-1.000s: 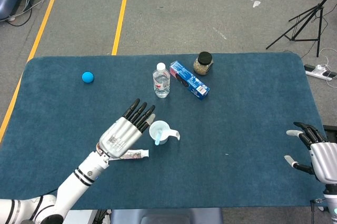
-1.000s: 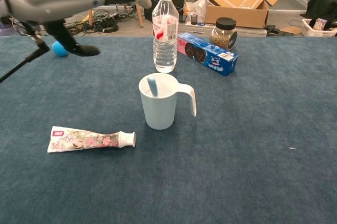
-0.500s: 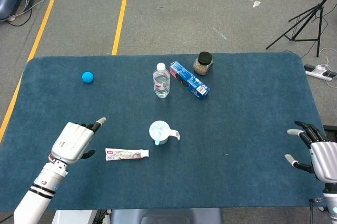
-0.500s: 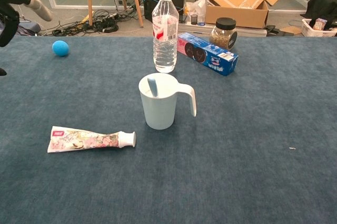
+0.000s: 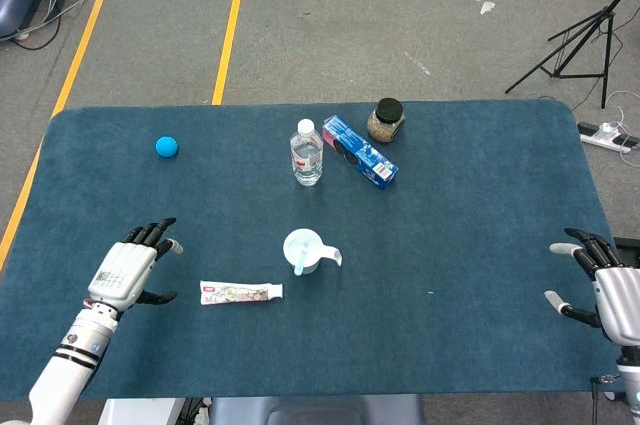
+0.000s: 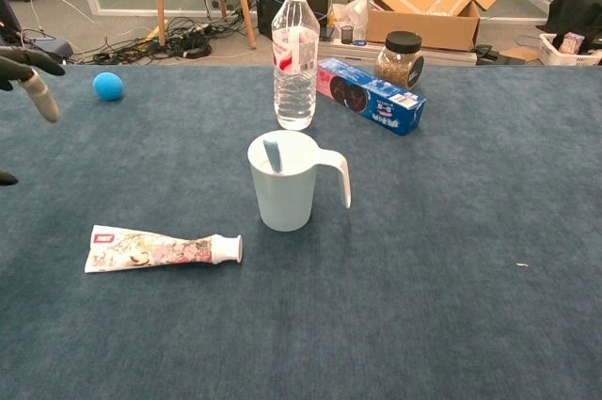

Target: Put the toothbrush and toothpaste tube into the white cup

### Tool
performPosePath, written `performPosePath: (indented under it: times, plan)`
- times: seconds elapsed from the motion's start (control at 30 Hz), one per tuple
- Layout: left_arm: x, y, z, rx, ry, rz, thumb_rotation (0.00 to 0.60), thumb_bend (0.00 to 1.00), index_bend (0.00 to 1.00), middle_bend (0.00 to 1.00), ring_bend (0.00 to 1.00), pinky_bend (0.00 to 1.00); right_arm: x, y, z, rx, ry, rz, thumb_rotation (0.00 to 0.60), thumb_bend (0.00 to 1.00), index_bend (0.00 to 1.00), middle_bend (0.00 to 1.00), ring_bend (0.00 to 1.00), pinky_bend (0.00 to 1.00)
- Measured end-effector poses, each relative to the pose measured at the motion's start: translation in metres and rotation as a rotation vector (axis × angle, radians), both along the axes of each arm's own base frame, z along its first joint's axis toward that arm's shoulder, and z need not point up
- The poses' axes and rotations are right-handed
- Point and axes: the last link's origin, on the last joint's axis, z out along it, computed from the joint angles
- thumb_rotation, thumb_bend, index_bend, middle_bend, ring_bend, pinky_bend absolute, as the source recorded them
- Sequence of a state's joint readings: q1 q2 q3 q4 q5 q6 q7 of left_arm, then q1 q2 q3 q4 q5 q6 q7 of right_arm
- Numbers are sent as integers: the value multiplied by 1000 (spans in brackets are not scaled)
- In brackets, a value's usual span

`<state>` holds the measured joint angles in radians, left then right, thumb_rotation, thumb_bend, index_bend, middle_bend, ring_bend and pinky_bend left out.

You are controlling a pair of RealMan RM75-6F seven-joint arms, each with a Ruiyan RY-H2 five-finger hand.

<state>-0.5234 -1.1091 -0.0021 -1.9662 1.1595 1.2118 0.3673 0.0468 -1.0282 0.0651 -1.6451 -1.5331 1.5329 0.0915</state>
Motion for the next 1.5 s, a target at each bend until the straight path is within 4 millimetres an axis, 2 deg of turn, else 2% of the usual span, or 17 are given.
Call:
performPosePath:
  times: [0.33,0.8,1.1,1.5]
  plan:
    - [-9,13,-41,-92,-90,68,600,73,402,1,11,73,0,1,4,-12,-23,4,600,98,353,225,186,446]
    - [-1,17,-67,-189,-258,135,600,70,385,0,0,55,-1,1,5,-10,-23,2,600,98,353,226,186,446]
    - [1,15,-86,-210,-248,118,600,68,291,0,0,53,0,3,7,-17,-32,7,600,98,353,226,186,446]
    - [-3,21,-110,-174,-192,130,600,68,295,0,0,53,-1,4,11,-29,-48,9,600,98,353,226,186,446]
